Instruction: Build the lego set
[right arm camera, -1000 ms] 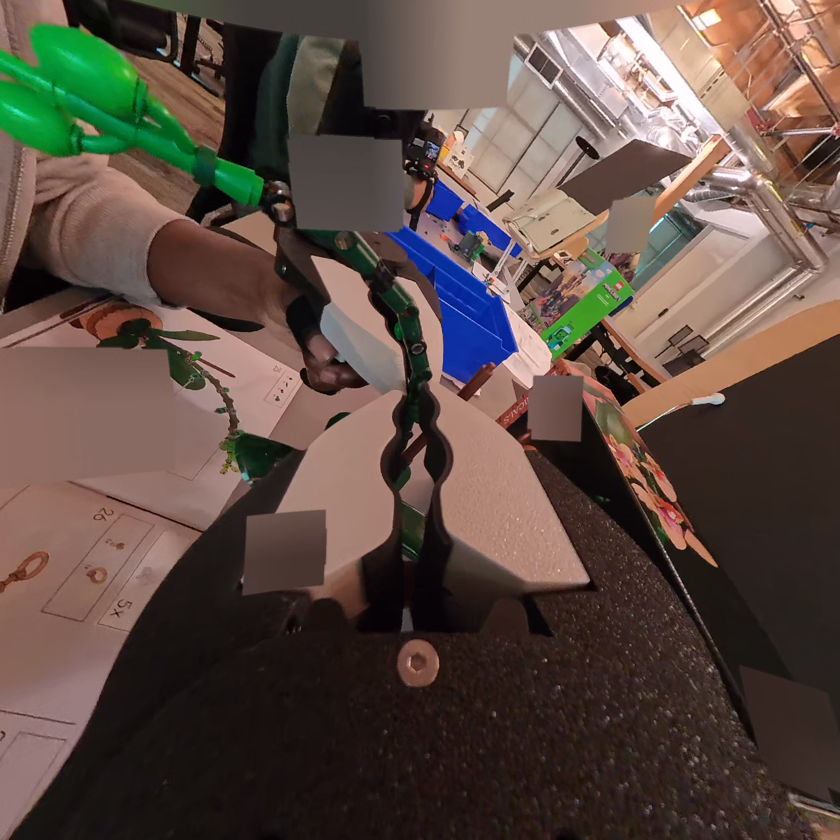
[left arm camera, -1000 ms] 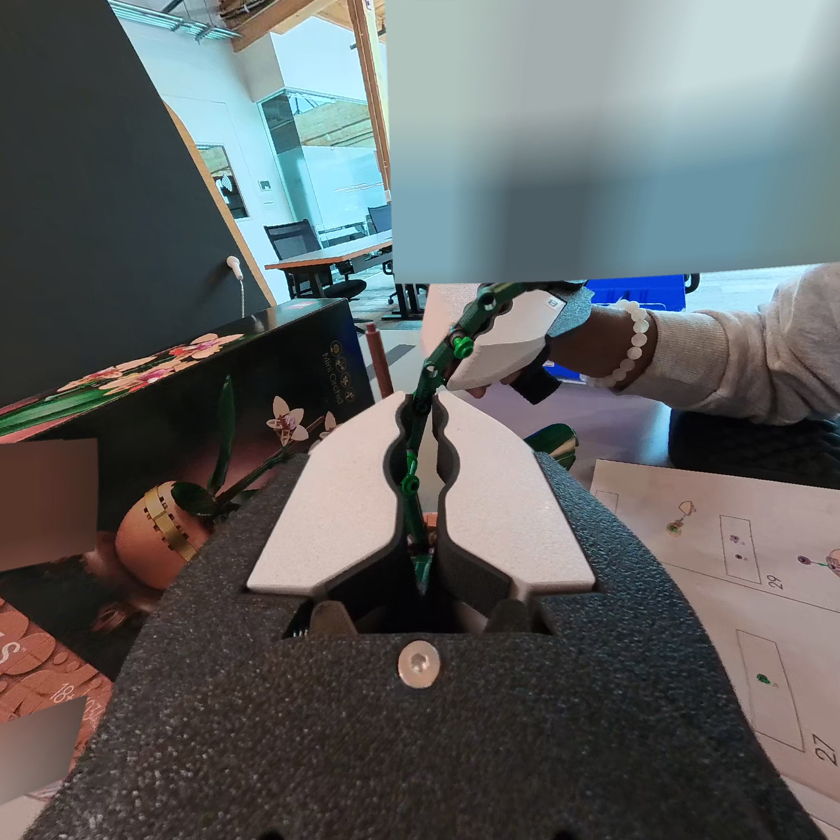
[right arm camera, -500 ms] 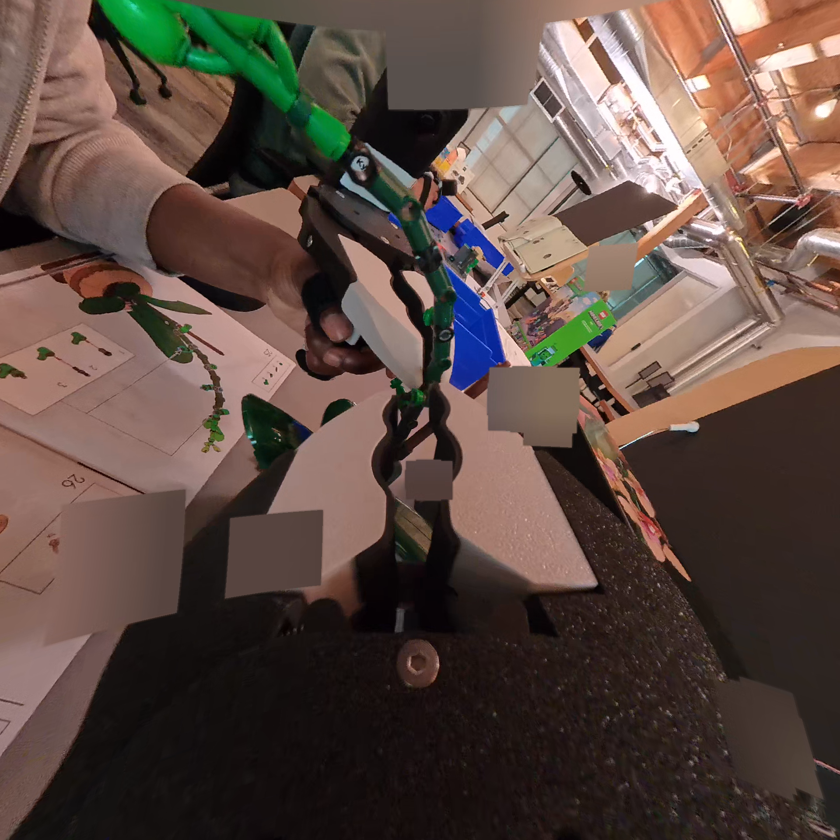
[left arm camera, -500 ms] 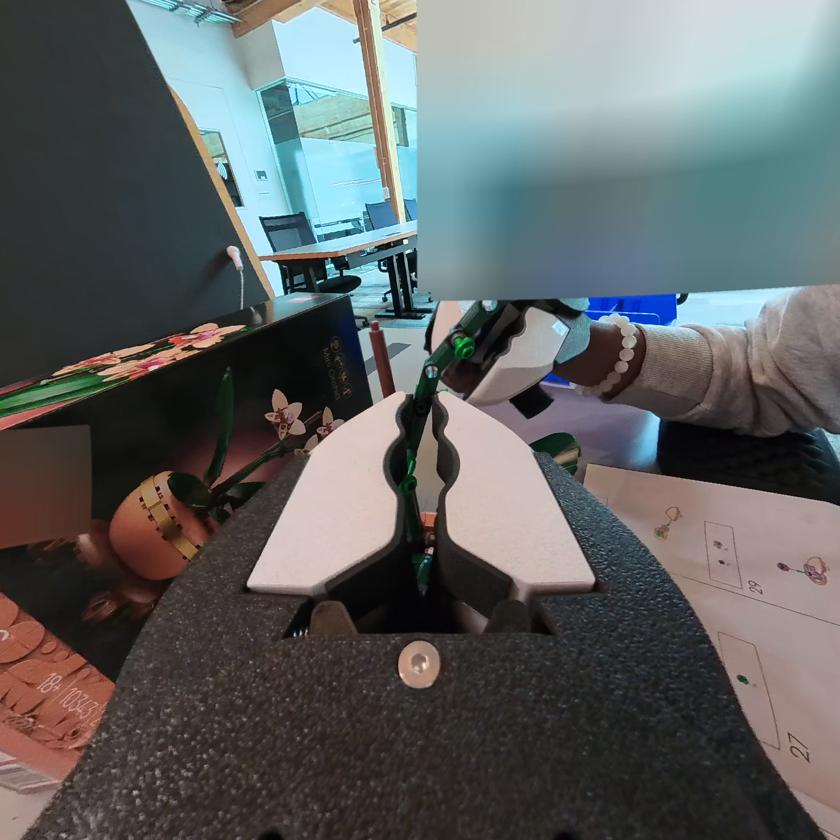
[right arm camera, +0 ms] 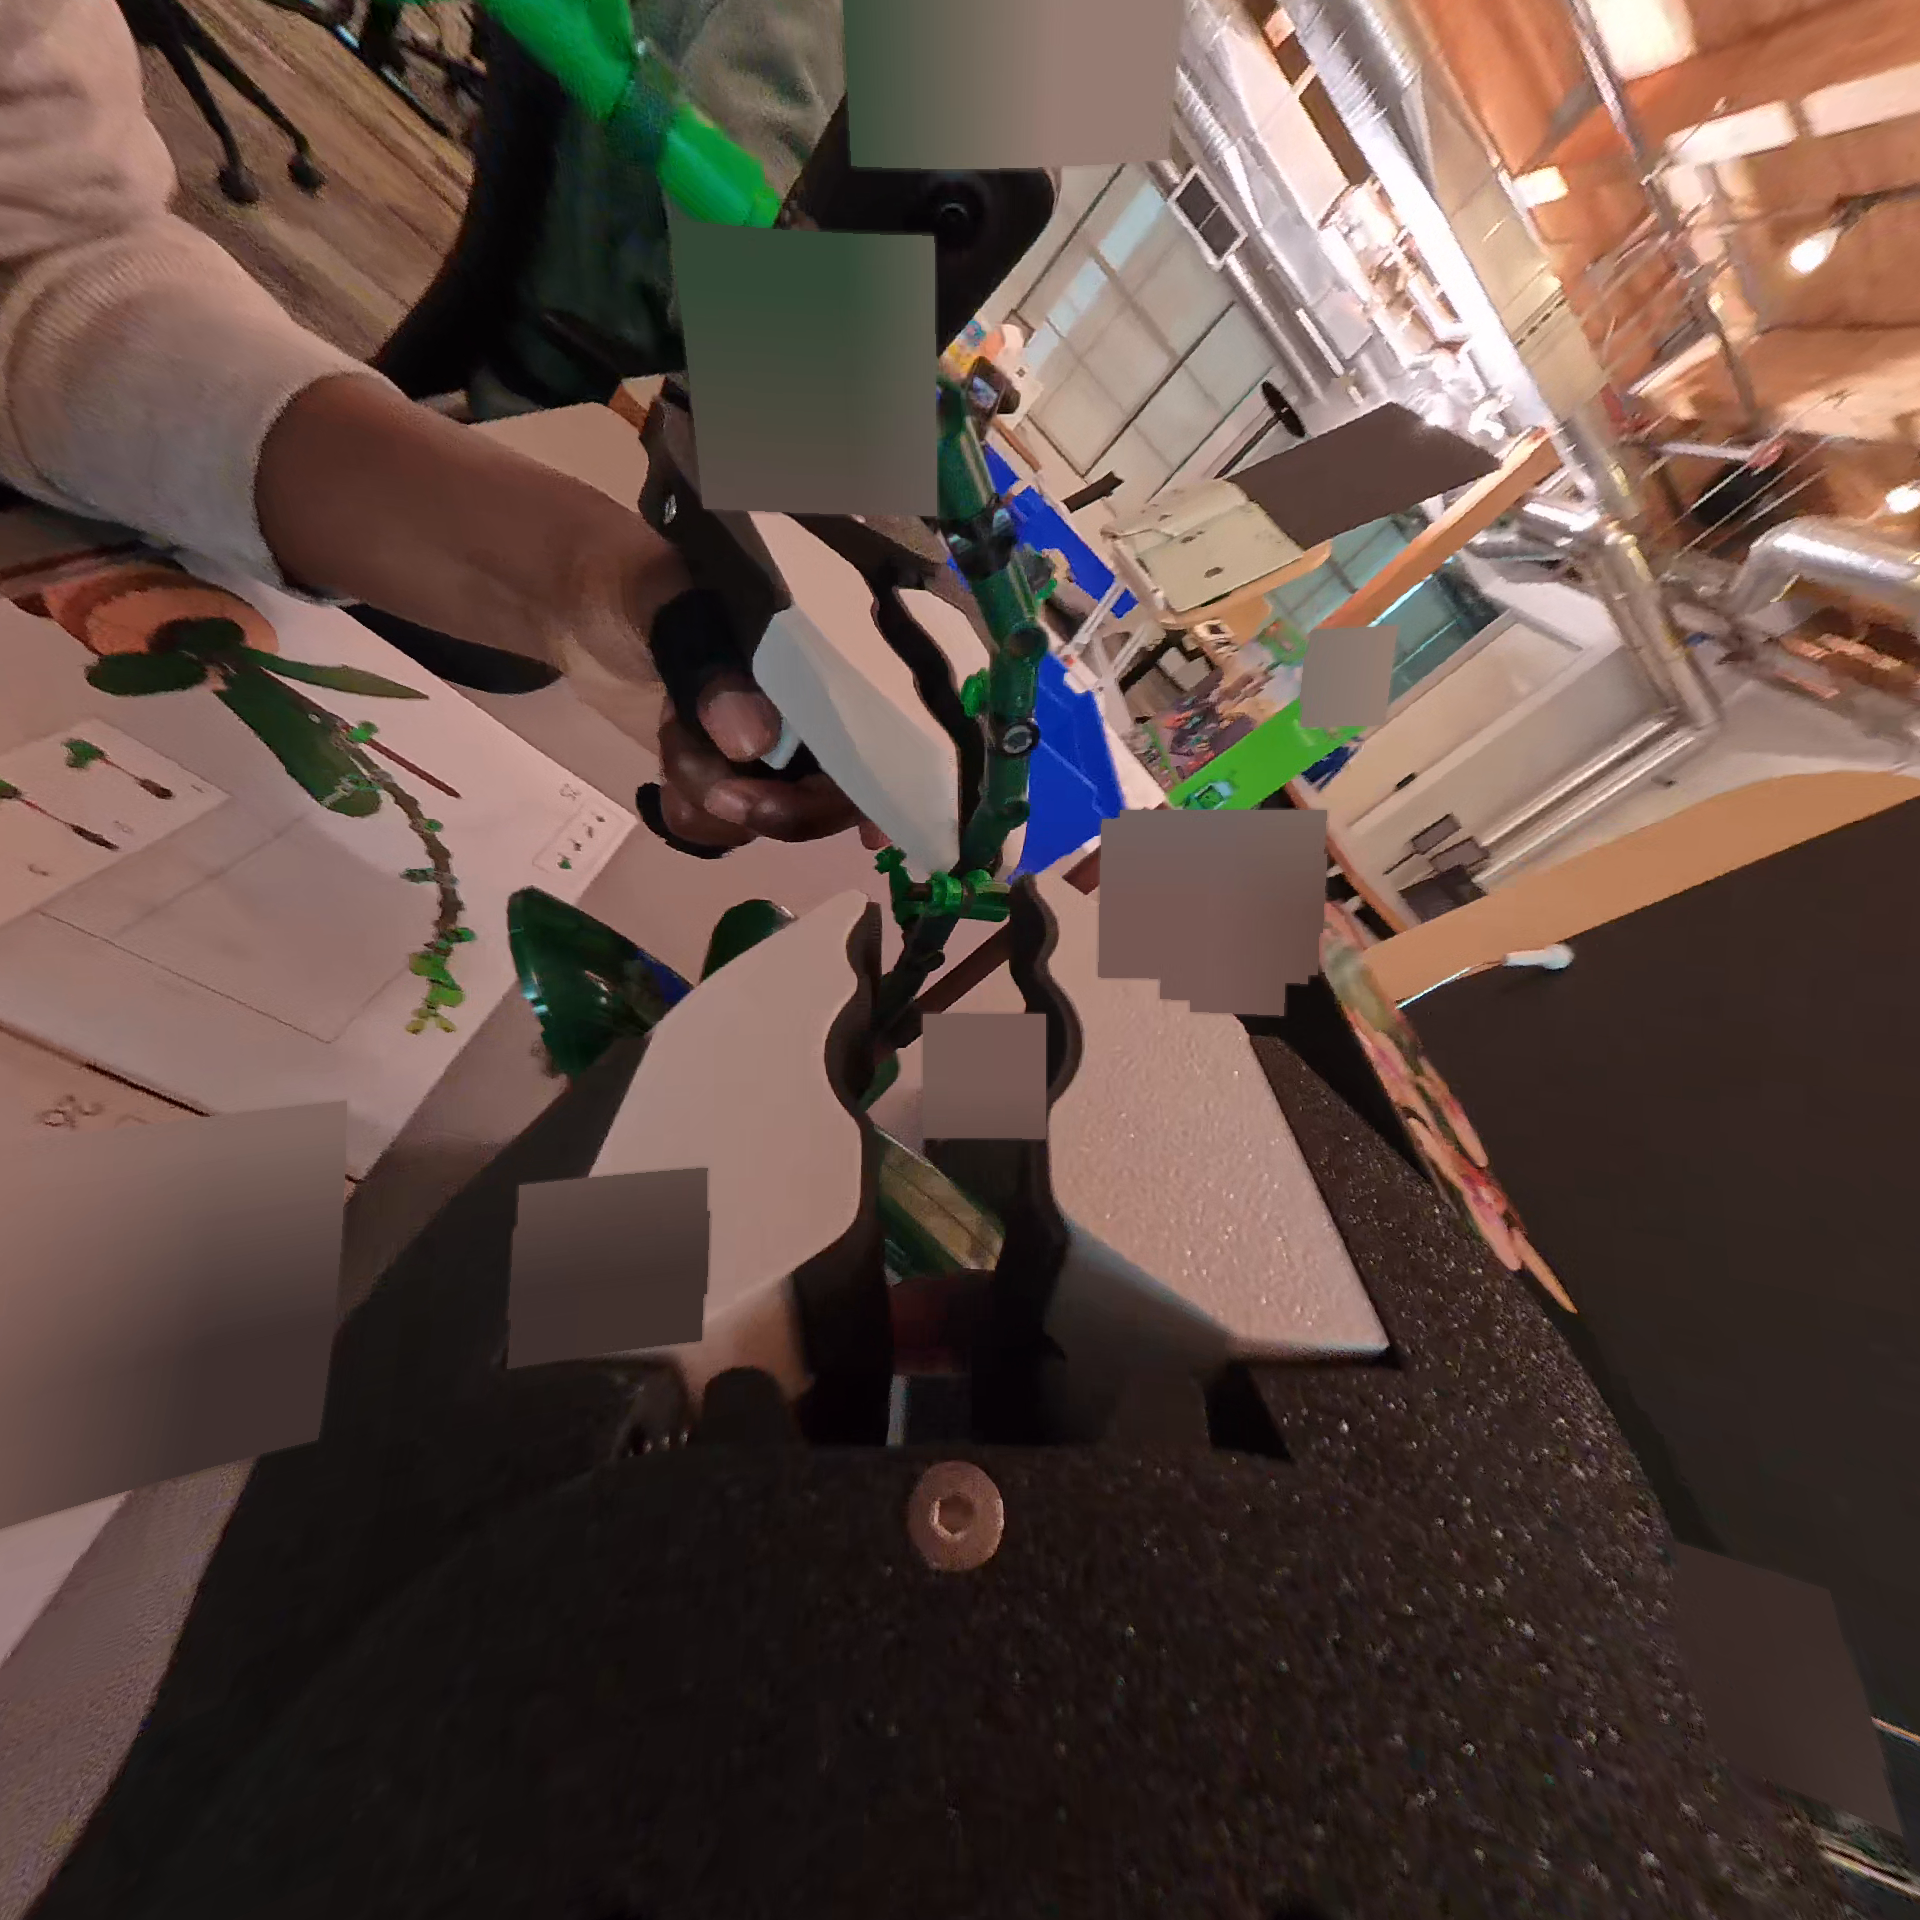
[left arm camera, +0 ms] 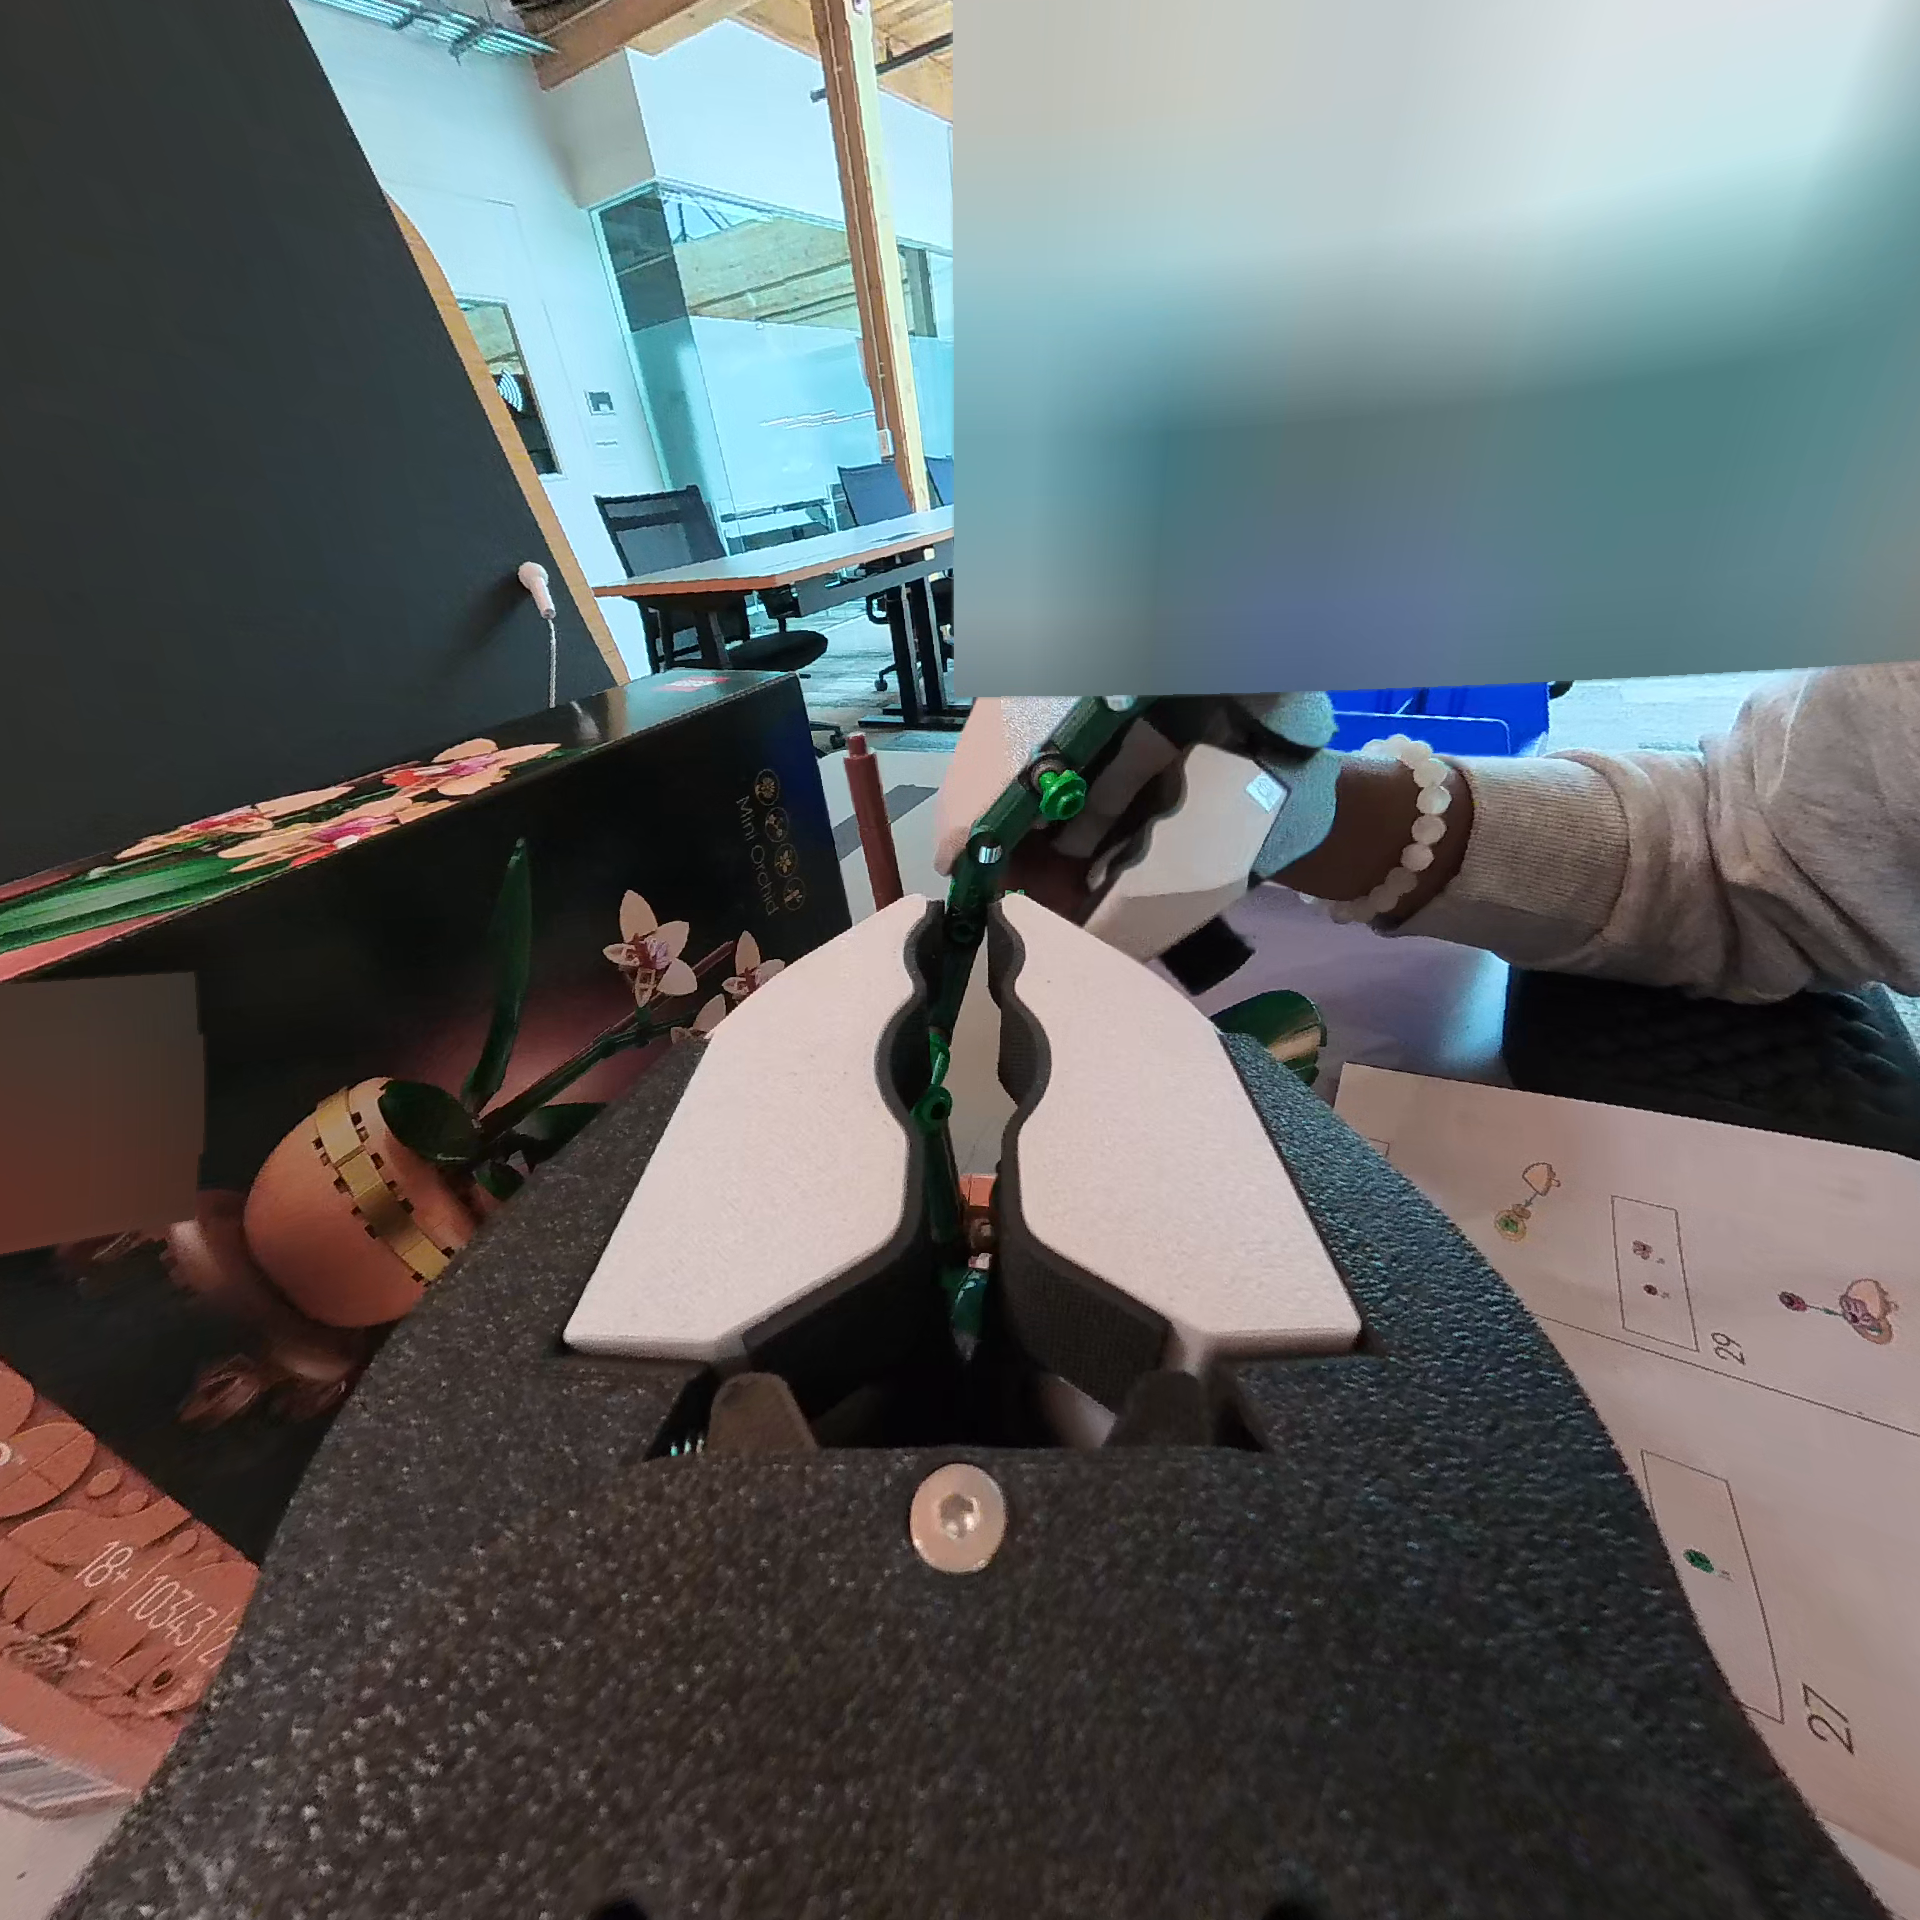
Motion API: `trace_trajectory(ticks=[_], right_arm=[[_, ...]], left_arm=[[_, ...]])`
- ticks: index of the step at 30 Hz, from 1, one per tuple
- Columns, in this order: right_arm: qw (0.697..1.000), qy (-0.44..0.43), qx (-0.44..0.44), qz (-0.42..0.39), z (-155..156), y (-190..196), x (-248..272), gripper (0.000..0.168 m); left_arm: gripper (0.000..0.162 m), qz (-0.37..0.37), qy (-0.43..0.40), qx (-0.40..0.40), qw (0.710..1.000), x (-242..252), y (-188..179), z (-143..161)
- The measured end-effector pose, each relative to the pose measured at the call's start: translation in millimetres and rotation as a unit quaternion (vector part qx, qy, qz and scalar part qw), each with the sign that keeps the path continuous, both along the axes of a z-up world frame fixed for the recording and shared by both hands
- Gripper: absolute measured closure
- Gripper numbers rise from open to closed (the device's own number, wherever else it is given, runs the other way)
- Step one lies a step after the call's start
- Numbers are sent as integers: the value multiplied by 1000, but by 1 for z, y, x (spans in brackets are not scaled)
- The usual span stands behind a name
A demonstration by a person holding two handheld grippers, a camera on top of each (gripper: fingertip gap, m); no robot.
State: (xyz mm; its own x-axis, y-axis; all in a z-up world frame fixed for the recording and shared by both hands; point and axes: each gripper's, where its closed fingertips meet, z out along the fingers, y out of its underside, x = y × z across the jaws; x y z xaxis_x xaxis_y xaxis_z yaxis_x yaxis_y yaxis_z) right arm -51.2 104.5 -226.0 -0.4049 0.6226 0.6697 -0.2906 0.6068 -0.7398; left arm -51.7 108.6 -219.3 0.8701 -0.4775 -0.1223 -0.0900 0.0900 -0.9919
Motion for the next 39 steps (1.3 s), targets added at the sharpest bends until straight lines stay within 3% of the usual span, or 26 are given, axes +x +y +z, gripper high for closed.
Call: trace_trajectory(ticks=[4, 10, 19, 21, 27, 31, 35, 37, 39], right_arm=[[1000, 12, 5, -16, 1, 1, -4, 152], [997, -27, -66, 6, 2, 0, -4, 155], [995, -40, -91, 19, 2, 0, -3, 154], [994, -37, -95, 28, 6, 0, 0, 145], [996, -47, -77, 8, 24, 22, 15, 132], [992, -77, -85, -49, 42, 34, 33, 127], [972, -105, -89, -191, 53, 42, 67, 127], [956, -104, -105, -252, 53, 34, 94, 129], [943, -93, -124, -295, 44, 17, 122, 134]], left_arm=[[155, -3, -2, -1, 1000, 1, 0, 0], [155, -3, 3, 2, 1000, 2, 0, 0], [154, -3, 2, 1, 1000, 2, 0, 0], [154, 0, 3, 1, 1000, 1, 1, 0], [123, 9, 9, -6, 1000, -4, -5, 9], [114, 23, 43, -22, 999, -8, -25, 17], [115, 65, 62, -16, 996, -17, -60, 27], [122, 98, 78, -9, 992, -21, -81, 28], [140, 121, 93, -5, 988, -23, -107, 26]])
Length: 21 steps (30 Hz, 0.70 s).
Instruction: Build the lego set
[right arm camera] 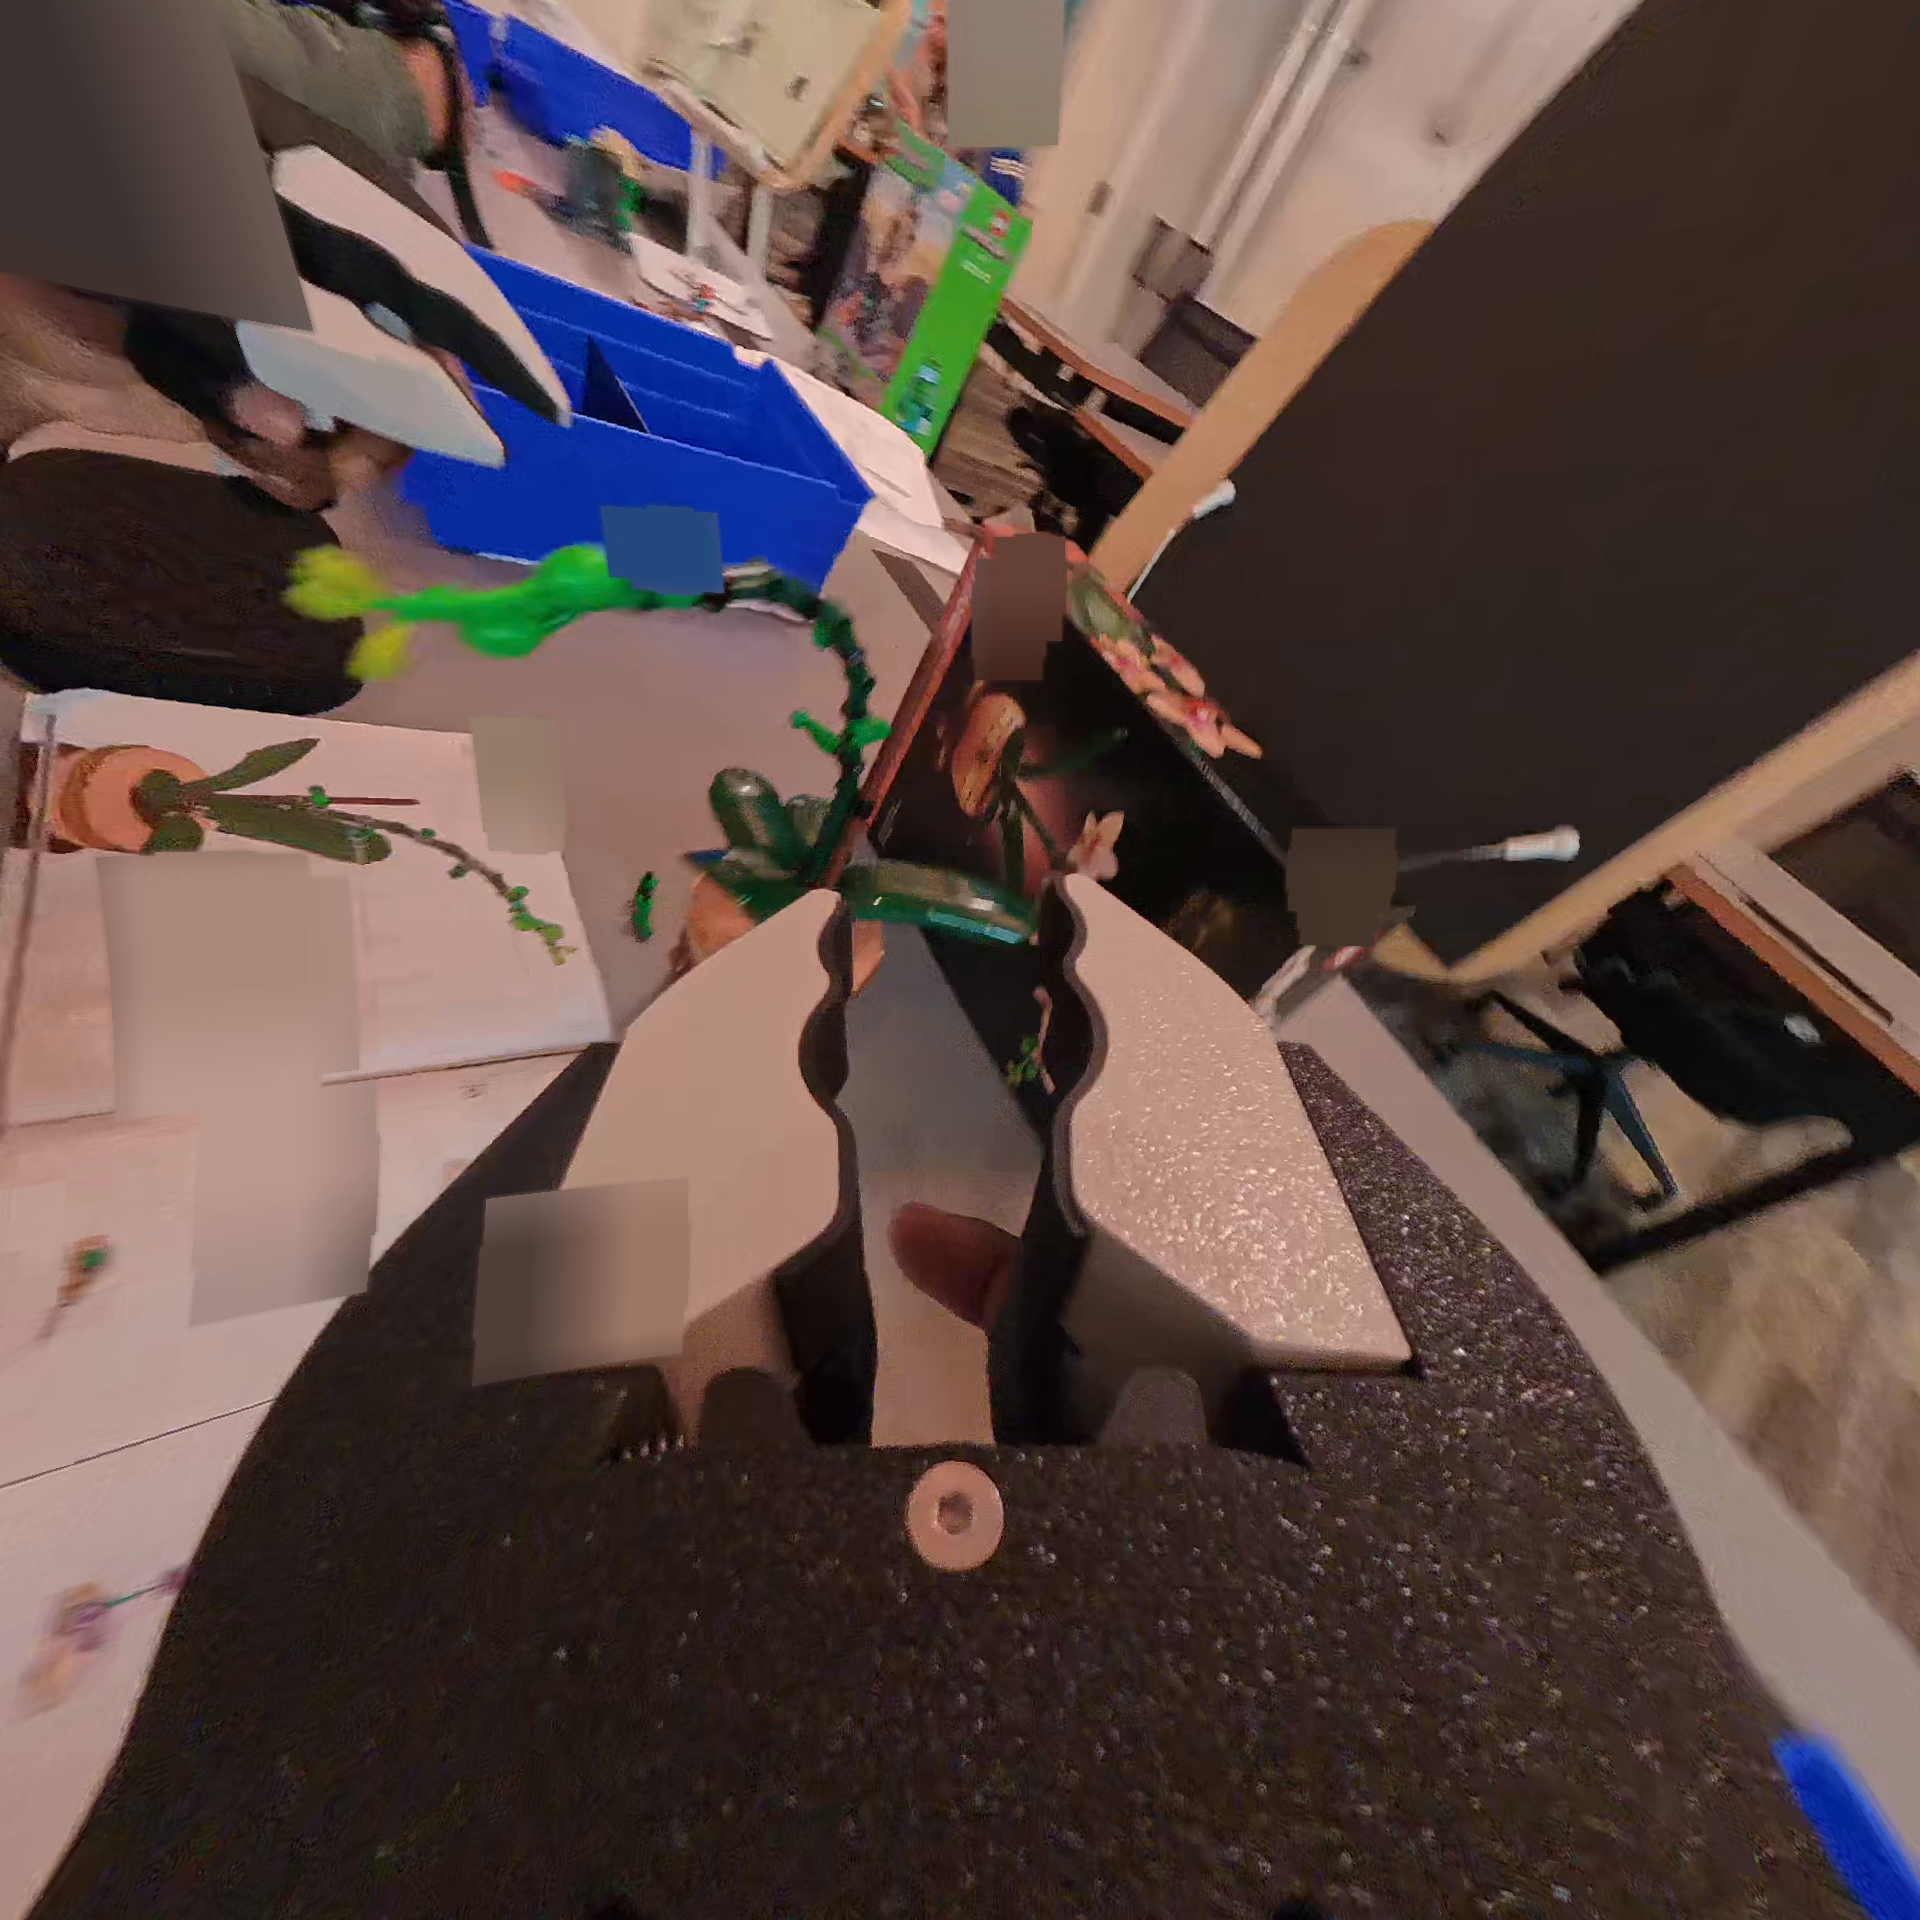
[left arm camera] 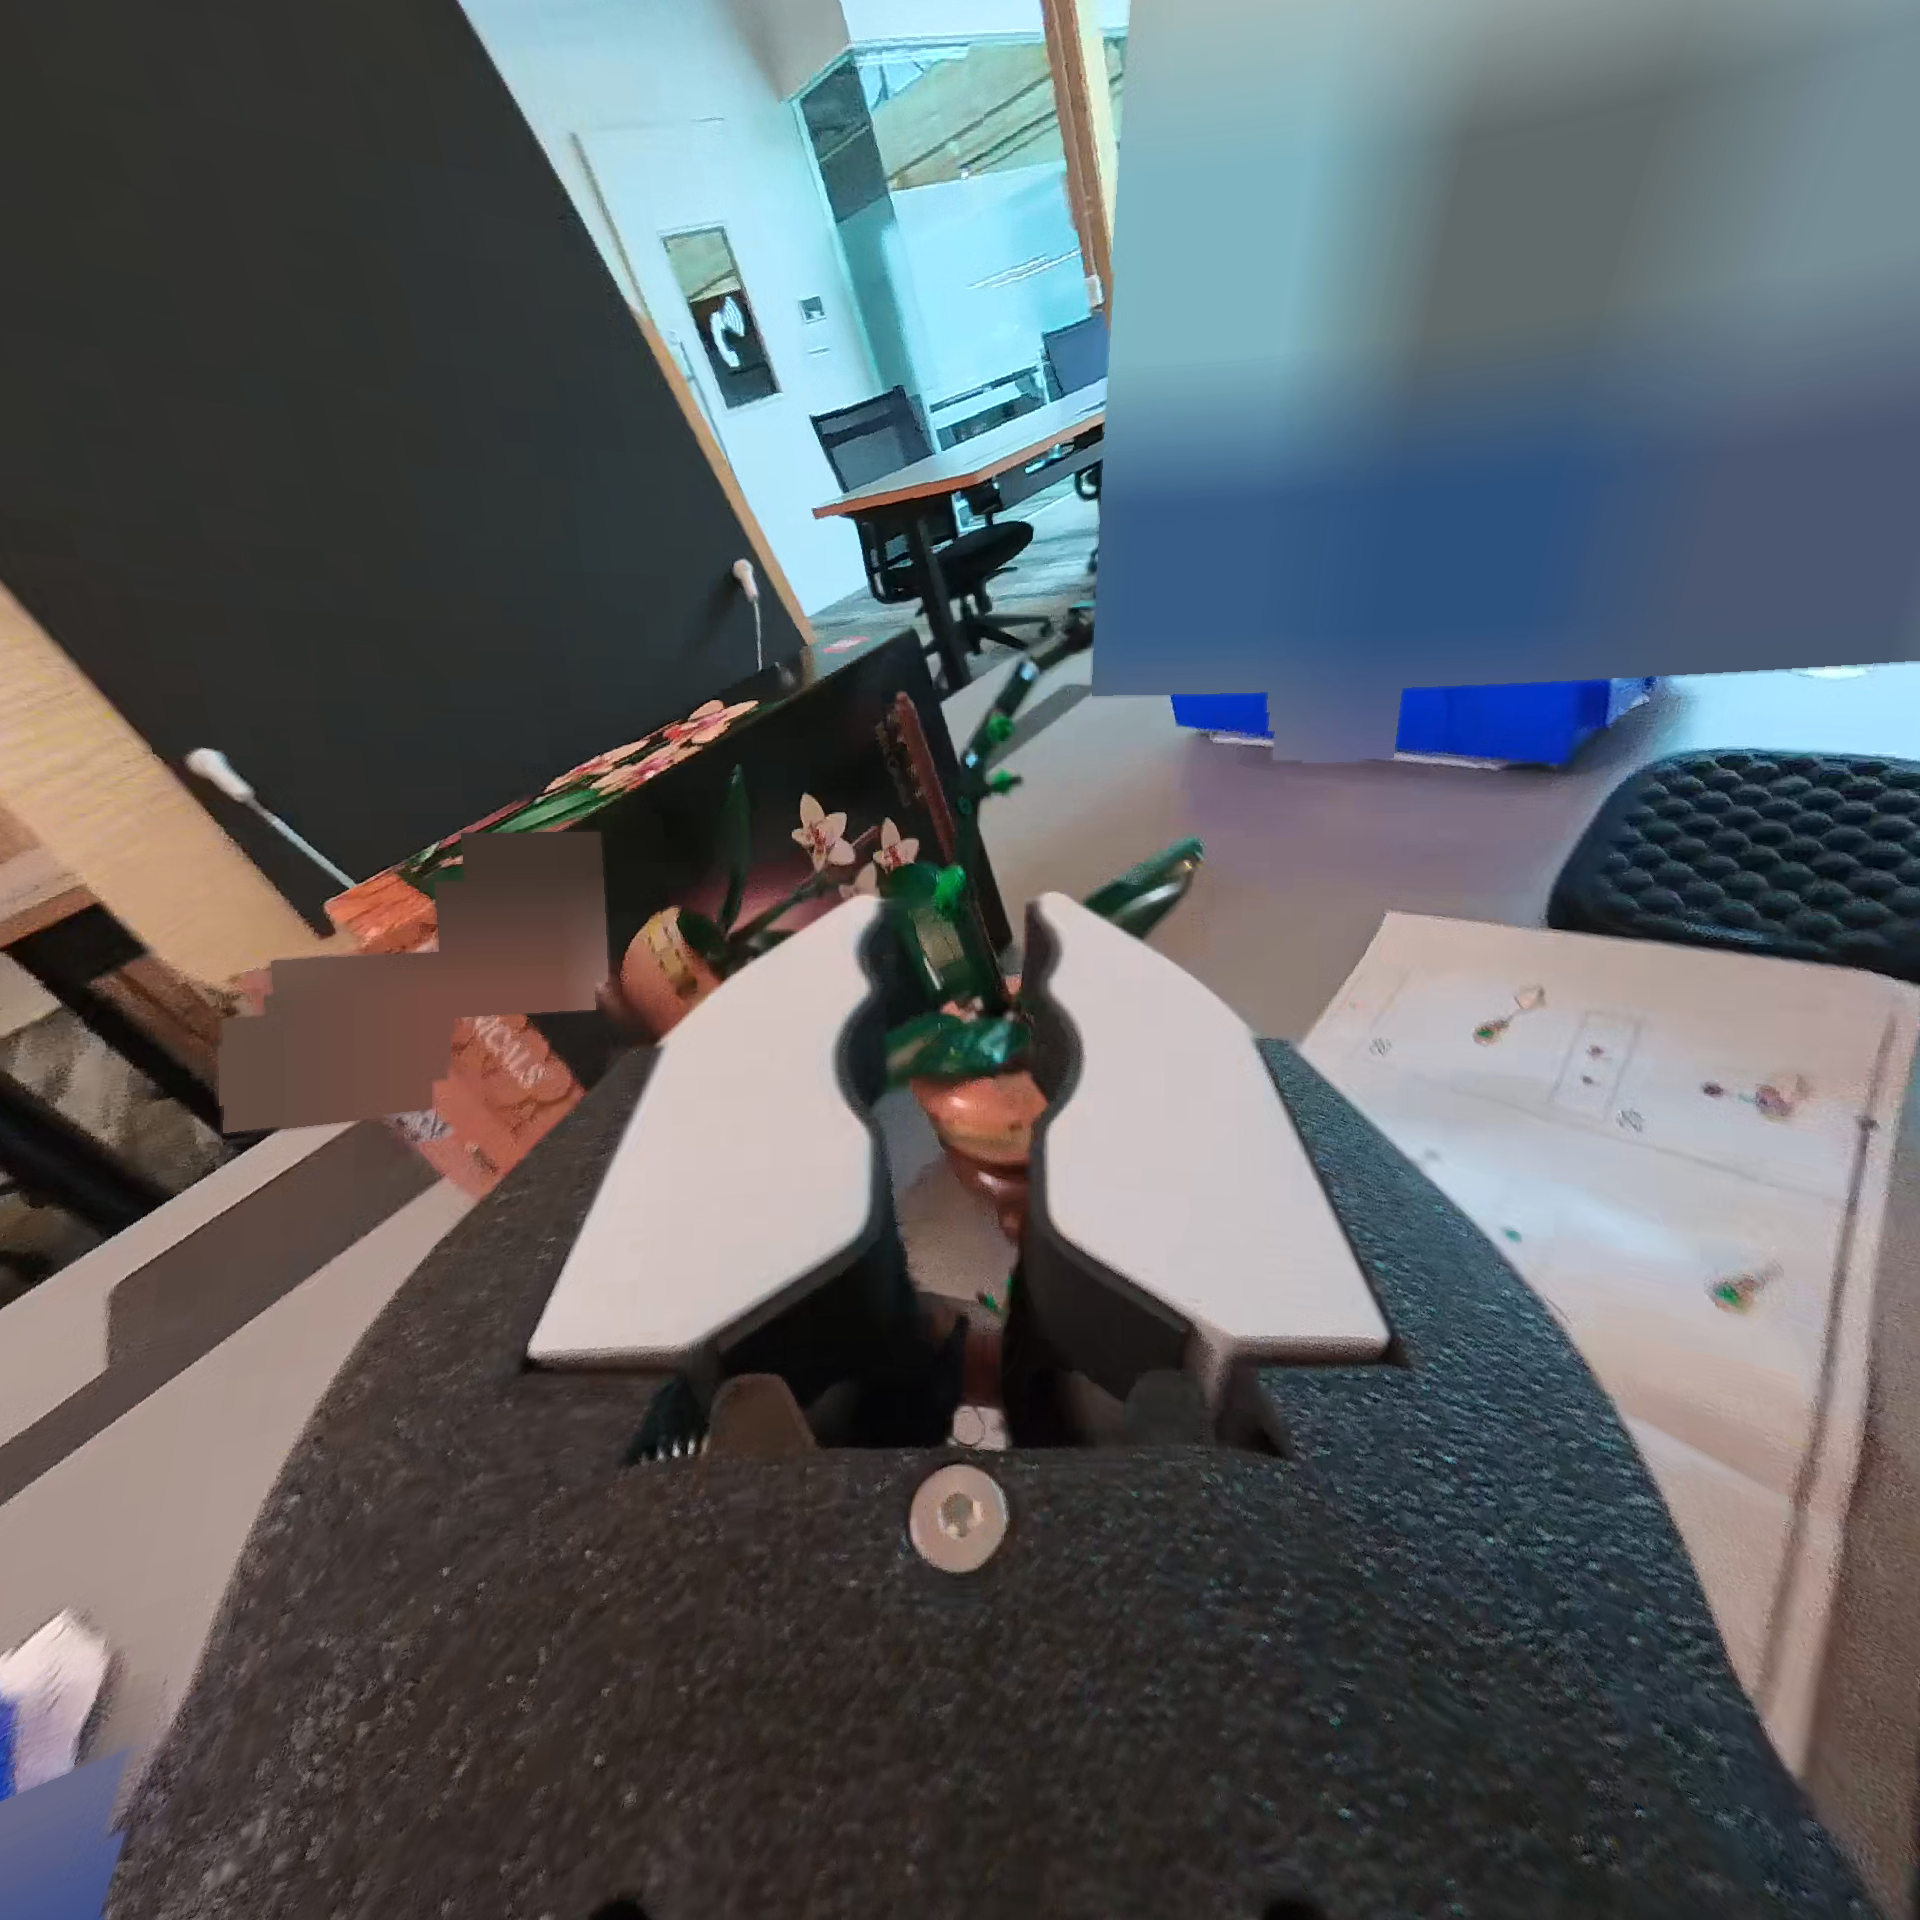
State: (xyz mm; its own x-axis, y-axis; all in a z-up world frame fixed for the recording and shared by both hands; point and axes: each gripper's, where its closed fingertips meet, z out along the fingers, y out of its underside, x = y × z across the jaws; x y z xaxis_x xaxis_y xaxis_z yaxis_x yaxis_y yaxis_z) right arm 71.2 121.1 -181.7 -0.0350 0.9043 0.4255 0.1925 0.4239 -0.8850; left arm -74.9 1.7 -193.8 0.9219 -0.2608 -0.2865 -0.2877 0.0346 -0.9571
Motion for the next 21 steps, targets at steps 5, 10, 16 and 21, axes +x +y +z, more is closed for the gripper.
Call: trace_trajectory(ticks=[5, 10, 16, 21], right_arm=[[998, -37, -52, -15, -58, -81, 38, 135], [993, -20, -112, -13, -103, -149, 24, 163], [994, 29, -96, -32, -123, -172, -29, 167], [995, 46, -56, -70, -115, -162, -53, 164]], left_arm=[[159, 6, -12, -14, 1000, 0, -68, -17], [162, -20, -65, -22, 997, -8, -103, -27], [161, 4, -58, -63, 996, -23, -83, -52], [158, 70, -61, -68, 993, -52, -67, -79]])
